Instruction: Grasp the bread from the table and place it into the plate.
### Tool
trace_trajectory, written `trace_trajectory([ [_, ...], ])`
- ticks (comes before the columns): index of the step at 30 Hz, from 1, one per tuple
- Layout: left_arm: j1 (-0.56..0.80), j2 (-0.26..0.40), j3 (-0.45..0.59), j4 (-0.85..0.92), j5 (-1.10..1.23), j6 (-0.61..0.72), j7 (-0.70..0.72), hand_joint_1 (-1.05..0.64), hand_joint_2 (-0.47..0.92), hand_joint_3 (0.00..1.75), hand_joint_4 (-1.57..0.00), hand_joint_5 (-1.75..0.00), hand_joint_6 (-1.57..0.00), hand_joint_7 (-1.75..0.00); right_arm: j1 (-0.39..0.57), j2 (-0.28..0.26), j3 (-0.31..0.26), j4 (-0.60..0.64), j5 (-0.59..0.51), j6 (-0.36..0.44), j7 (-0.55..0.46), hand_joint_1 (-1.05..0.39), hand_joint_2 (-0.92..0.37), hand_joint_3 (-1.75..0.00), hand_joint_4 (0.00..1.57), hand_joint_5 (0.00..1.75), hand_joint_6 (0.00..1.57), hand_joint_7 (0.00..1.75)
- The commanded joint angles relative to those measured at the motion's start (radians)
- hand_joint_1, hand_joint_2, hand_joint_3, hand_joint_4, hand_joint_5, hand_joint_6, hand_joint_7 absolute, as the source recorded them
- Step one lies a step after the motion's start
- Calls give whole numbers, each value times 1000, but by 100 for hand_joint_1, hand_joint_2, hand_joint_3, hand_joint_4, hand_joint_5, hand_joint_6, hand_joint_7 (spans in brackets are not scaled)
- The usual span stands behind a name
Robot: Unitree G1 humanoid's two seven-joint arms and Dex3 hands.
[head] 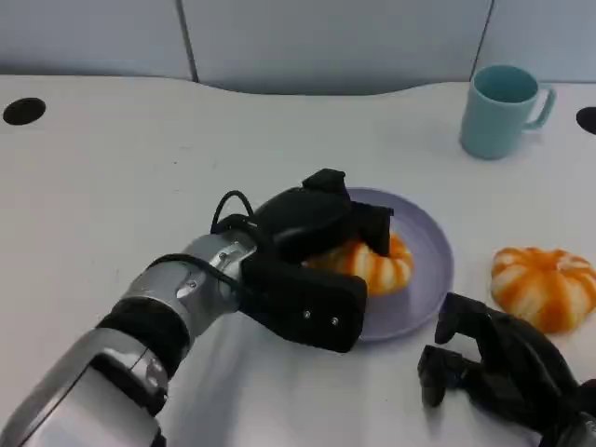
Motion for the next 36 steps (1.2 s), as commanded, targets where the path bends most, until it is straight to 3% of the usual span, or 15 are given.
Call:
trace_trajectory([
  [1,-24,29,3,9,-3,21,-18,-37,56,116,-84,-156,-73,-129,32,-18,0,-1,-16,26,-16,-51,-92,-31,74,175,67,156],
  [3,-24,31,10,9,-19,27,-49,-41,66,81,-71,-124,-73,-72,33,-18,0,-4,-17,26,-17,-51,-92,-31,74,175,67,157],
  [5,-28,36,-1,1,-9,55,-71,-41,70,69,-68,-115,-74,-54,33,-19,1,-3,-18,24,-16,-51,-92,-31,74,175,67,157],
  [6,-31,39,-10,-5,0,76,-83,-53,82,44,-39,-95,-50,-38,33,-19,1,-1,-19,21,-14,-51,-92,-32,74,175,66,157],
  [9,-34,47,-27,-24,14,118,-115,-66,91,26,-10,-77,-28,-24,34,-18,-1,-2,-20,24,-16,-51,-92,-32,74,175,66,156],
  [12,-31,50,-29,-39,16,134,-128,-70,92,25,-2,-73,-21,-20,34,-18,-2,-3,-21,27,-18,-51,-92,-32,74,175,66,156],
  [21,-25,52,-27,-55,17,144,-136,-71,92,25,0,-74,-20,-20,34,-18,-2,-4,-21,29,-18,-51,-92,-31,74,175,67,156],
  [22,-10,84,12,-109,-45,126,-215,-78,92,32,0,-59,-16,-16,29,-18,-6,6,-22,18,-15,-51,-92,-31,74,175,67,156],
  [23,10,117,50,-164,-105,110,-285,-91,92,45,0,-30,-8,-8,23,-19,-10,17,-19,11,-10,-52,-92,-32,75,175,67,157],
  [25,40,157,94,-245,-177,104,-377,-102,92,56,0,-6,-2,-2,16,-19,-15,32,-16,2,-2,-51,-92,-32,75,175,66,157],
  [33,107,213,158,-399,-282,179,-522,-105,92,56,0,0,0,0,6,-26,-14,52,-34,-15,-10,-54,-92,-31,75,175,68,153],
  [36,172,215,236,-440,-381,137,-509,-105,92,48,-7,-4,-11,-6,5,-24,-16,52,-27,-7,-8,-53,-92,-31,75,175,69,153],
])
